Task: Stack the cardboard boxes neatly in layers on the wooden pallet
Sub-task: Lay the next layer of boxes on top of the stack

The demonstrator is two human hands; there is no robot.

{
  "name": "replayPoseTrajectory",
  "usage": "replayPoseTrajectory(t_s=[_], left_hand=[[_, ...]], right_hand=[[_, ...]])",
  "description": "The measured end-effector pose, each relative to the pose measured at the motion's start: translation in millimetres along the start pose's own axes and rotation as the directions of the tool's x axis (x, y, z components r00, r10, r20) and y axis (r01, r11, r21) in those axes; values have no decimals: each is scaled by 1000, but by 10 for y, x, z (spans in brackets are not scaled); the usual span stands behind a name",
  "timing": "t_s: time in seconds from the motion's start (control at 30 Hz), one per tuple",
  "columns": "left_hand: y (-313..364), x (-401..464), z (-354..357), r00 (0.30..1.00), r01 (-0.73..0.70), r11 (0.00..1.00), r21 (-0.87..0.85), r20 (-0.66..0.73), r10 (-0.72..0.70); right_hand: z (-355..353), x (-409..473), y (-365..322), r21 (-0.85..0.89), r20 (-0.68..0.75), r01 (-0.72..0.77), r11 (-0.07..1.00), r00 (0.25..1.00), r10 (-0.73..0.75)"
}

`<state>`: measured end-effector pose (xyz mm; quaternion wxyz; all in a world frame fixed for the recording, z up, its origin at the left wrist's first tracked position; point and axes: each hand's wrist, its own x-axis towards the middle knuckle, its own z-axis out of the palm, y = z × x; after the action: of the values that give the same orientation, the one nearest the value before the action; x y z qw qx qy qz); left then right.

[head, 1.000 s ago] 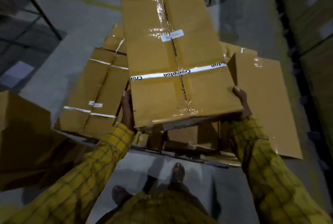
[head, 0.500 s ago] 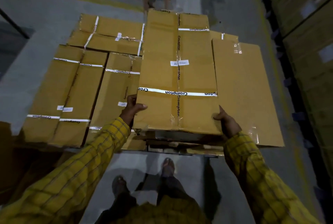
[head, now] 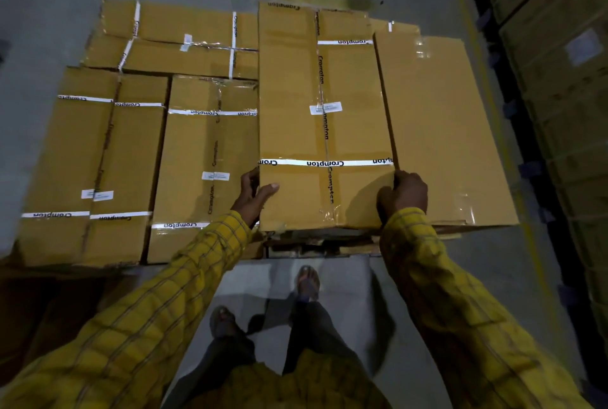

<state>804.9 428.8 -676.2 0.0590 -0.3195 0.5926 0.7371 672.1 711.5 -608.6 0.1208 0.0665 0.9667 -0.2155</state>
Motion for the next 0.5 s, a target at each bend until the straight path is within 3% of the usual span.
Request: replayPoseTrajectory(t_s=[0.2, 0.37, 0.5], left_hand=[[51, -26, 12, 999, -29, 994, 104, 27, 26], [-3, -16, 91, 999, 14, 993, 120, 35, -19], [-225, 101, 45, 1000, 5, 990, 144, 28, -9]], right_hand=[[-22, -124, 56, -320, -185, 99, 942, 969, -165], [150, -140, 206, -314, 44, 53, 948, 998, -42], [261, -153, 282, -220, 49, 79, 972, 996, -70]])
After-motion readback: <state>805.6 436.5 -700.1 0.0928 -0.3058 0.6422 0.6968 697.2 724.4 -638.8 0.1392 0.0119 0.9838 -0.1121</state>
